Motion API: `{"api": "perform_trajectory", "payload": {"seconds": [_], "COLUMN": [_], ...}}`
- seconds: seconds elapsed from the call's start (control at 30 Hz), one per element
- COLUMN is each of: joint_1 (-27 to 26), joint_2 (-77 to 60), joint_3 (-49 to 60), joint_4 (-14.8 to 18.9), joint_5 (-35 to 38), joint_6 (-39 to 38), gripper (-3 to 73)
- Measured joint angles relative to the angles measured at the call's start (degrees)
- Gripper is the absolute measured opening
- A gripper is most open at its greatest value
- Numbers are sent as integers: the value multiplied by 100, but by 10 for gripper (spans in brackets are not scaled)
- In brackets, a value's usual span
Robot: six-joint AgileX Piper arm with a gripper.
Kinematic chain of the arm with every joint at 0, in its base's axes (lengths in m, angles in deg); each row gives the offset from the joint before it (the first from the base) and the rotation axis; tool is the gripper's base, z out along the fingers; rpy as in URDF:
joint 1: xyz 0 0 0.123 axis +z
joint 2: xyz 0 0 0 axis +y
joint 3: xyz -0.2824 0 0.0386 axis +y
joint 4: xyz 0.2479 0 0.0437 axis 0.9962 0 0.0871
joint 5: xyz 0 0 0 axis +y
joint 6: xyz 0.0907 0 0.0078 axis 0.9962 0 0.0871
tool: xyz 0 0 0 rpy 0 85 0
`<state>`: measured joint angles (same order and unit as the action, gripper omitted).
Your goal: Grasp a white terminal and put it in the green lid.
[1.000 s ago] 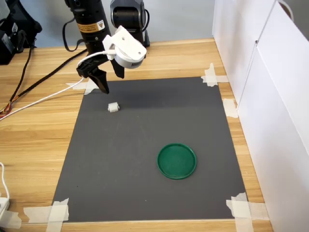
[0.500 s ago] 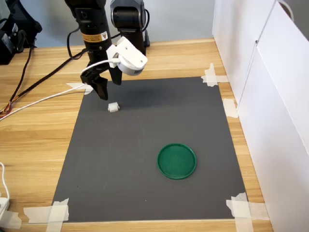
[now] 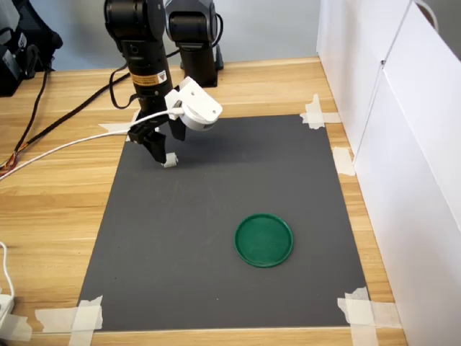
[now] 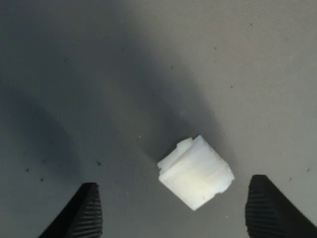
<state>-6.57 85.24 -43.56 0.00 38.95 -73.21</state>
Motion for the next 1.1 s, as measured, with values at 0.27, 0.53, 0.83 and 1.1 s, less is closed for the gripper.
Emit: {"api": "perform_trajectory", "payload": {"seconds": [0.27,0.53,0.83,1.1], "joint_1": [0,0,0,0], "joint_2": [81,113,370,506], "joint_3": [0,-170,-177,-177], "joint_4": [0,0,0,0], "joint_5": [-275,-234,-90,-141], "joint_6": [134,297,301,301], "gripper": [703,698,698,698]}}
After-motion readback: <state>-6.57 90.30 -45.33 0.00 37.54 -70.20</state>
